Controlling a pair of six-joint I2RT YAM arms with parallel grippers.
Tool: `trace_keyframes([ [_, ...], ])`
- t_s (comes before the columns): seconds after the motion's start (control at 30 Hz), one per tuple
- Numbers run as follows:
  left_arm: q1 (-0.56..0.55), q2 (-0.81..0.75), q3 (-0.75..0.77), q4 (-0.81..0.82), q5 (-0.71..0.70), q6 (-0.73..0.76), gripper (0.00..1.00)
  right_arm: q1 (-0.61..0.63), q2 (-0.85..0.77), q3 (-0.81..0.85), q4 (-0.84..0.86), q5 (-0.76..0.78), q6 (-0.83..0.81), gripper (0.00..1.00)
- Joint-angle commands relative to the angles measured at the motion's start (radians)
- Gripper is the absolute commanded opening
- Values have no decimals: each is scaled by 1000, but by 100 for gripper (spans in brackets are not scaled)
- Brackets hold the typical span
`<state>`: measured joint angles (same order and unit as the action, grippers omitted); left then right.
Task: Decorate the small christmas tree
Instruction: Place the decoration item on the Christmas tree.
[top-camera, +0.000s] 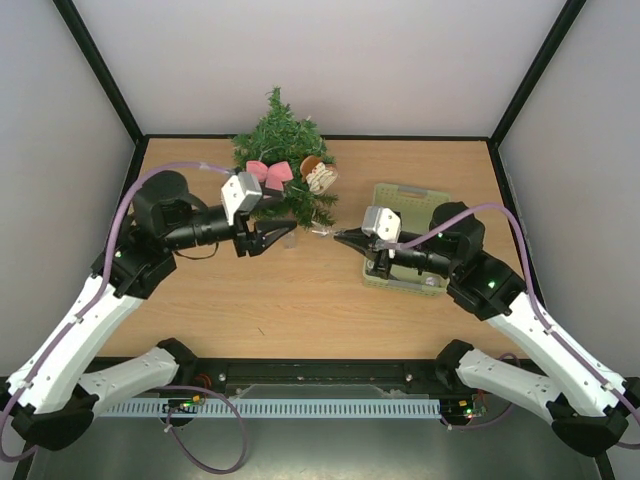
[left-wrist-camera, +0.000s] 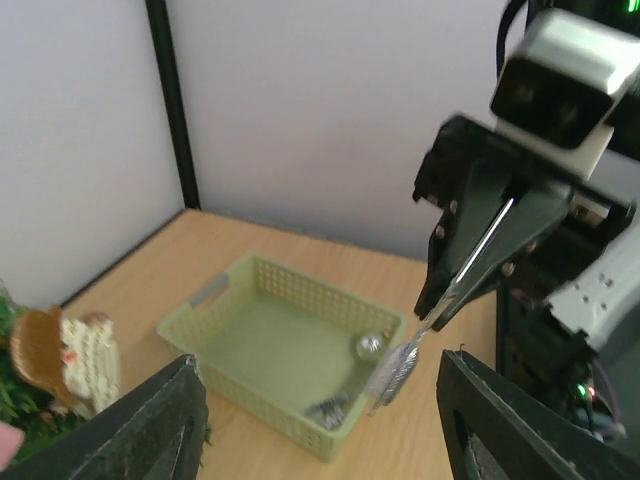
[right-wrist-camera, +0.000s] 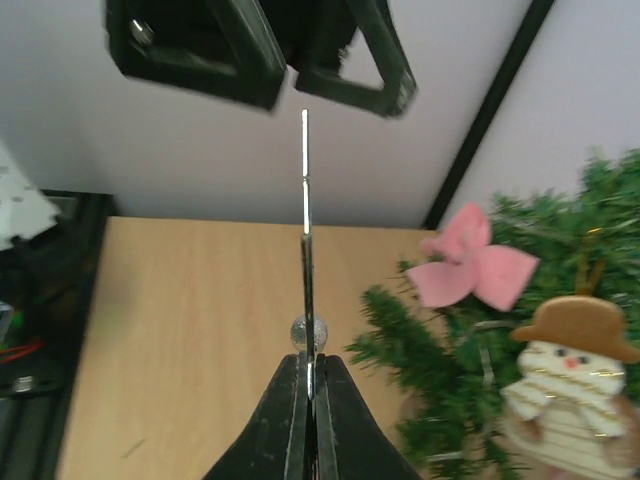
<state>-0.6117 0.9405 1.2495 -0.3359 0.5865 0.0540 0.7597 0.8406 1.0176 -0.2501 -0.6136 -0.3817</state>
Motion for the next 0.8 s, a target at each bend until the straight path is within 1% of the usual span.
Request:
trace_keyframes([
  [0.0, 1, 24, 25, -122, 123, 128, 64, 6, 34, 75, -160, -152, 114, 2],
  [0.07, -1, 31, 25, -149, 158, 132, 63, 6, 57, 98, -182, -174, 136, 2],
  [0.17, -3, 34, 10, -157, 191, 140, 62, 4, 93, 112, -202, -249, 140, 2],
  [0.23, -5, 44, 5, -164, 228, 154, 62, 4, 114, 114, -219, -255, 146, 2],
  [0.37, -8, 78, 10, -189, 260, 154, 63, 6, 158, 122, -257, -261, 162, 2],
  [0.53, -16, 129, 12, -257, 289, 187, 61, 6, 172, 122, -238, -277, 191, 2],
  [0.57, -16, 141, 16, -275, 295, 196, 60, 6, 173, 122, -235, -281, 195, 2],
  [0.7, -22, 190, 52, -342, 302, 225, 47, 6, 184, 124, -242, -283, 196, 2],
  [0.77, -25, 194, 55, -339, 300, 225, 45, 6, 195, 130, -252, -291, 196, 2],
])
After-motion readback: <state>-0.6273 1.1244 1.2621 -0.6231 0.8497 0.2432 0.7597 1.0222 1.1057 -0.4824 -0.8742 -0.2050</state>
